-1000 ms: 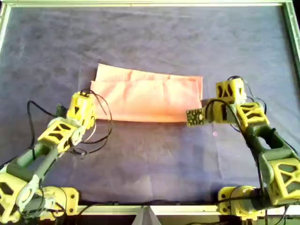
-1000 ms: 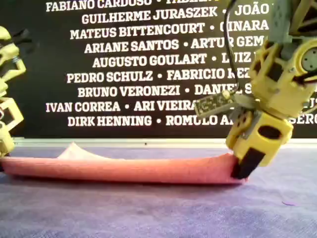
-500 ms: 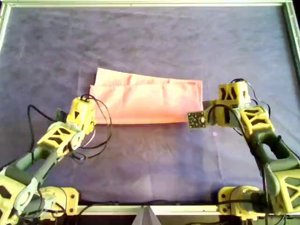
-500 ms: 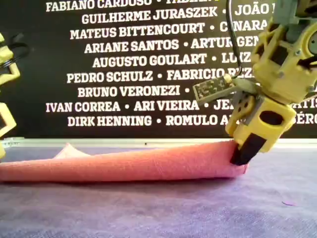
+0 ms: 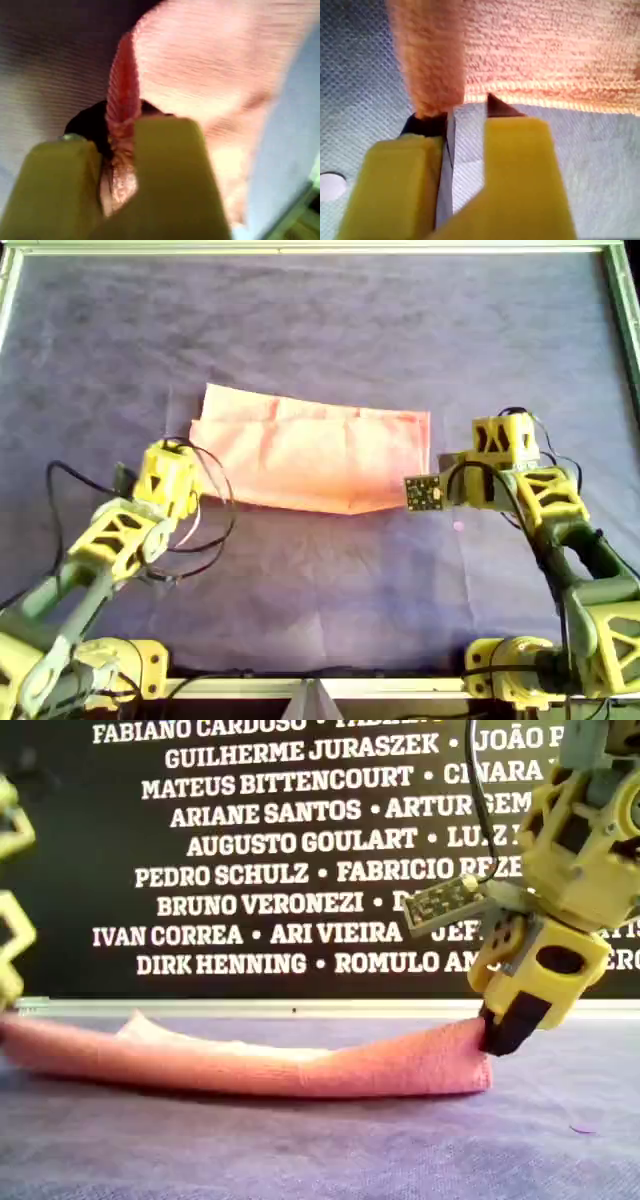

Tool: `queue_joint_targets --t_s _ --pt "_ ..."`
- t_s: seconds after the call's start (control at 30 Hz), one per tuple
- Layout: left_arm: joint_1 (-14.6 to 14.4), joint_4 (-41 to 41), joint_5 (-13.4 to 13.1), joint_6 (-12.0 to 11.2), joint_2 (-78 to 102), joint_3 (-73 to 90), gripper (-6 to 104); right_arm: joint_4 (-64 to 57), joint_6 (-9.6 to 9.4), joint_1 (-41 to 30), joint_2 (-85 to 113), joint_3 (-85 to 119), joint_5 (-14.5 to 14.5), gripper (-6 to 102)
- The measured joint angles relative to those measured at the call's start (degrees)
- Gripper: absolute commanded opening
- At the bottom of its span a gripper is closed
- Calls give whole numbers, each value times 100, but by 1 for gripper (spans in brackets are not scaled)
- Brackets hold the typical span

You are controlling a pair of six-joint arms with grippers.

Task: Fold a cloth

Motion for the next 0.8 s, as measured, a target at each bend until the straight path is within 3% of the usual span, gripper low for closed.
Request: queue_joint_targets --t_s 0.17,0.57,0.67,0.8 --pt "0 0 0 0 1063 316 50 0 0 53 0 0 0 54" --pt "0 0 26 0 2496 2145 55 9 0 18 220 88 0 55" --pt "0 0 26 0 2522 2250 68 9 0 18 738 378 -79 55" --pt "0 0 26 0 2549 2250 99 9 0 26 1854 984 -79 55"
